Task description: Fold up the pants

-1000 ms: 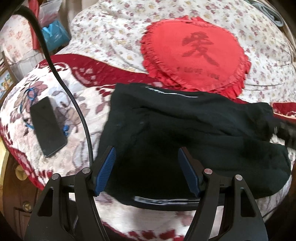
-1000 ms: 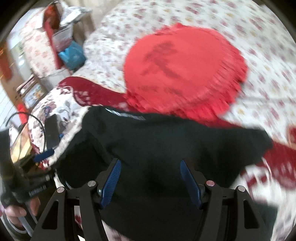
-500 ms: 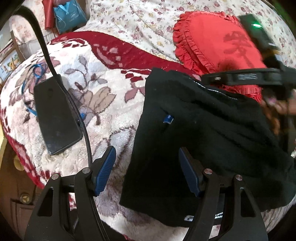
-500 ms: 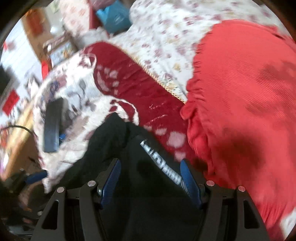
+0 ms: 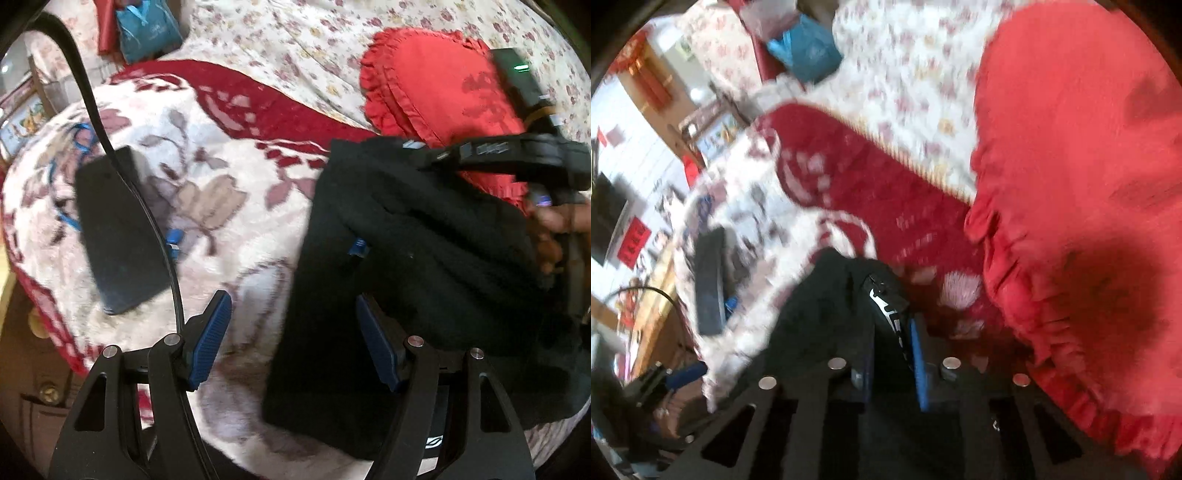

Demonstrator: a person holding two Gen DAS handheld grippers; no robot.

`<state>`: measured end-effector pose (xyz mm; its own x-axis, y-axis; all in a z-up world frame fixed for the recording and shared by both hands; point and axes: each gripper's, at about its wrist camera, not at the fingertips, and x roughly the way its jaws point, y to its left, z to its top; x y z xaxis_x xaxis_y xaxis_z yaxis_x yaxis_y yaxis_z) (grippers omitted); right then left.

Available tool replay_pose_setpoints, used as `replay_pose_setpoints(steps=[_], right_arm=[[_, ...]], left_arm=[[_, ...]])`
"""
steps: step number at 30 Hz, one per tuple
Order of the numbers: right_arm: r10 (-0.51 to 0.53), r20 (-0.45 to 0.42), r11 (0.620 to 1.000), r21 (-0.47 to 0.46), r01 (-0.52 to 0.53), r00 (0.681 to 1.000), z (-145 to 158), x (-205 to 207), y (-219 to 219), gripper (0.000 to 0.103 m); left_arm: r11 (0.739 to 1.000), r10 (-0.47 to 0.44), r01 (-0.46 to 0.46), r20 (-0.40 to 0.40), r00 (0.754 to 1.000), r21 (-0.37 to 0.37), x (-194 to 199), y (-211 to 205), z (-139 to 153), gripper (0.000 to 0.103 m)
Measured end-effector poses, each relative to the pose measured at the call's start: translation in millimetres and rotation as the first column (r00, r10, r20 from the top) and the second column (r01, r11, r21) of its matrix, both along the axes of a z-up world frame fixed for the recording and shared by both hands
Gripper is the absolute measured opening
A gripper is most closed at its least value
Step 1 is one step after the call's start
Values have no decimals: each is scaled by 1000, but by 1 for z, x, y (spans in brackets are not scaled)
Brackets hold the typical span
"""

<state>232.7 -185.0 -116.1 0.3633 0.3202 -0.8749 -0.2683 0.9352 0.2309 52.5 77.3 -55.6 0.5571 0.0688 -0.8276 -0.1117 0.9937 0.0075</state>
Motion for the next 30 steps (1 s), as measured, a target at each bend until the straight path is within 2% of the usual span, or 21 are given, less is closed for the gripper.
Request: replay_pose_setpoints(steps=[3,5,9,12,15,17,19,20,22,23,26,28,29,30], right_arm=[[-7,74,999,39,4,997,43,-22,1,14],[21,140,998,51,-28,990,75,-52,11,14],[68,167,995,56,-79,984,95,-116,44,15],[101,108,984,137,-115,989,73,-161,74,15],[112,2,982,154,-111,994,23,-181,104,15],[98,-46,991,93,-93,994,-8,-188,117,16],[102,-46,993,55,-100,994,-9,-191,116,16],[101,-32,992,79,-99,994,0,-193,111,22],[49,22,992,112,-51,999,27,-198,89,43],[-3,56,994,105,-3,998,42,-201,73,57],[-179,164,983,63,171,970,81,-208,10,62],[-314,171,947,-10,321,934,91,-199,-39,67],[-381,164,915,-74,397,910,89,-187,-66,67],[-414,160,894,-113,433,896,87,-177,-83,67]], left_arm=[[998,42,-42,0,999,44,-8,16,5,70],[996,79,-80,16,997,35,-16,33,11,70],[986,166,-168,77,983,18,-35,69,32,70],[976,212,-216,120,970,17,-47,87,50,70],[972,230,-234,150,962,4,-54,91,64,70],[976,219,-218,170,961,-22,-59,84,72,70],[983,182,-180,178,967,-30,-59,69,74,70],[986,167,-164,176,970,-29,-57,63,74,70],[993,119,-116,164,979,-28,-53,44,69,70],[995,101,-97,155,983,-31,-51,35,67,70],[998,47,-42,136,990,-43,-44,12,59,70],[999,9,-5,108,994,-33,-36,-4,50,70],[999,-4,7,95,995,-32,-34,-9,47,70],[999,-17,19,82,997,-34,-31,-14,43,70]])
